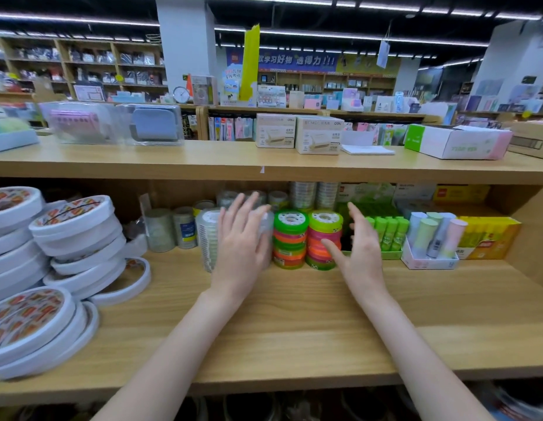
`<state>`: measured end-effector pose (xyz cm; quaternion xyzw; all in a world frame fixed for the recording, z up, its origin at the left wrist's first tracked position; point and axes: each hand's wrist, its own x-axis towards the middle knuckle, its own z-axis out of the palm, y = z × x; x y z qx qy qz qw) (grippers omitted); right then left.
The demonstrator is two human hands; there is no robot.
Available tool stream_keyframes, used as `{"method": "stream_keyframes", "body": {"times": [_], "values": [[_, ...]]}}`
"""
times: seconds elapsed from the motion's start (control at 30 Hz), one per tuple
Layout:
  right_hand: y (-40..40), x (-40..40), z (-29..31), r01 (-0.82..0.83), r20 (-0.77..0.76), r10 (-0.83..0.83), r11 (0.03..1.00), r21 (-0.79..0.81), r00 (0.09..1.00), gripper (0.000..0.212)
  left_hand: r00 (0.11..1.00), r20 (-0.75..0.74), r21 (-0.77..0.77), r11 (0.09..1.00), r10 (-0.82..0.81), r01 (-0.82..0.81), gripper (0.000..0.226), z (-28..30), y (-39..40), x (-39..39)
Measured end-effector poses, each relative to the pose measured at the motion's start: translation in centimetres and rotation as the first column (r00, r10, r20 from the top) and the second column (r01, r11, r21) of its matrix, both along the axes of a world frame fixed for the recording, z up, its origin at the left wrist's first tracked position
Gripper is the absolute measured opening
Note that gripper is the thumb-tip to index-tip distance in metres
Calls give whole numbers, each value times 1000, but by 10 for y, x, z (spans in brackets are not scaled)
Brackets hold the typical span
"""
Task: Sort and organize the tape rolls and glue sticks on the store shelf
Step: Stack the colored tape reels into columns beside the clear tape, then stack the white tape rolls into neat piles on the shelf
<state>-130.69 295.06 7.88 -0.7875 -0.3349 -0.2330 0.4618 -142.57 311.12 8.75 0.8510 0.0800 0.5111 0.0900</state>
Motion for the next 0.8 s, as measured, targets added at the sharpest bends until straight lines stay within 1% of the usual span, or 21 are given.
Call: {"method": "stream_keyframes", "body": {"times": [0.07,0.1,0.13,0.17,0.2,0.23,0.27,0.3,0.33,0.43,0.57,0.67,0.73,0.8], "values": [[1,-10,8,-12,109,17,999,-51,994,68,996,60,-108,992,64,-57,45,-1,10,-19],[4,-15,11,-25,146,40,994,-106,988,66,995,54,-215,974,87,-73,53,-3,16,-27],[8,-18,13,-27,165,56,984,-176,985,65,996,25,-347,935,83,-69,61,-4,21,-33],[12,-19,14,-13,161,55,968,-251,985,65,999,-8,-485,873,54,-51,69,-6,25,-38],[17,-20,14,9,126,33,949,-316,992,66,1000,-29,-604,796,2,-20,75,-8,29,-40],[21,-19,12,22,61,-1,935,-354,998,70,998,-28,-689,724,-59,23,78,-10,32,-42],[24,-18,9,19,-15,-26,932,-362,1000,74,993,-16,-732,678,-114,66,79,-12,34,-43],[26,-16,7,3,-75,-31,938,-347,997,77,989,-10,-745,661,-149,92,79,-13,35,-45],[27,-15,5,-12,-101,-22,946,-324,995,80,987,-12,-746,659,-161,99,78,-14,36,-46],[27,-13,2,-19,-104,-10,961,-276,995,79,988,-28,-752,654,-151,79,78,-16,39,-48],[25,-11,1,-12,-99,-16,962,-272,995,73,989,-13,-749,657,-149,90,78,-15,39,-46],[25,-12,1,-10,-100,-18,961,-277,995,74,990,-23,-737,671,-138,76,79,-17,40,-45],[25,-13,0,29,-50,-44,963,-269,998,81,991,-38,-712,700,-125,61,78,-18,39,-44],[26,-13,-2,99,80,-79,952,-290,994,89,994,-75,-678,735,-82,9,79,-20,37,-43]]}}
